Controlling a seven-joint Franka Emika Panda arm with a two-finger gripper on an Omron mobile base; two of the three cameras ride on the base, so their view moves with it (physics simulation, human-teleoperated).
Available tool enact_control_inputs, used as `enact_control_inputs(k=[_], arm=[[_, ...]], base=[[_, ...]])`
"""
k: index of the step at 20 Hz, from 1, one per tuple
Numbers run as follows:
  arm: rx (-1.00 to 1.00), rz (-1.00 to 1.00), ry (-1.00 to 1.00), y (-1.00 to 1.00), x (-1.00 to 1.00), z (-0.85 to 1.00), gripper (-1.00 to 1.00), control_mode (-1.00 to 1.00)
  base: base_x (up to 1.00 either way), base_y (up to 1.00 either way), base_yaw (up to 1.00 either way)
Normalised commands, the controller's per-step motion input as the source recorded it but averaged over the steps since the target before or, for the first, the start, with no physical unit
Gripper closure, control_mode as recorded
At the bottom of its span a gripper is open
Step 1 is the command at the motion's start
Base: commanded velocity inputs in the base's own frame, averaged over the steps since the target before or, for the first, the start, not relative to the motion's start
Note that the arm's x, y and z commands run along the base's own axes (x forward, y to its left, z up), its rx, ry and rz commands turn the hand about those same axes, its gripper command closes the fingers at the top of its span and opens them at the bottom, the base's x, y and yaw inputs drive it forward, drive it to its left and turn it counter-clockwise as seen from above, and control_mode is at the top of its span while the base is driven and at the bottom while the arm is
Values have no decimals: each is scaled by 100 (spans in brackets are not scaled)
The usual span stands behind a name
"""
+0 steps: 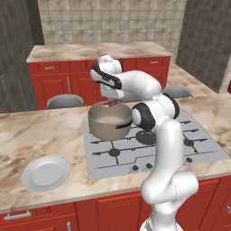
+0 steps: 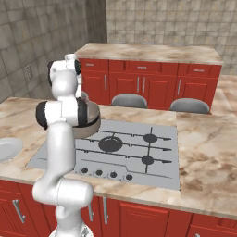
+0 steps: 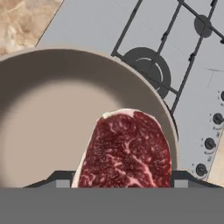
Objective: Retrieve the frozen meat and place it in the pot on a burner. Then turn the burner on.
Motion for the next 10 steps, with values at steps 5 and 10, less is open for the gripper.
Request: enact_control_inputs(k=[5,10], arm=[[3,0,-4,0,14,-37,100,-100],[8,0,-6,0,19,-41,100,-100]], base=[[0,0,0],[0,0,0]])
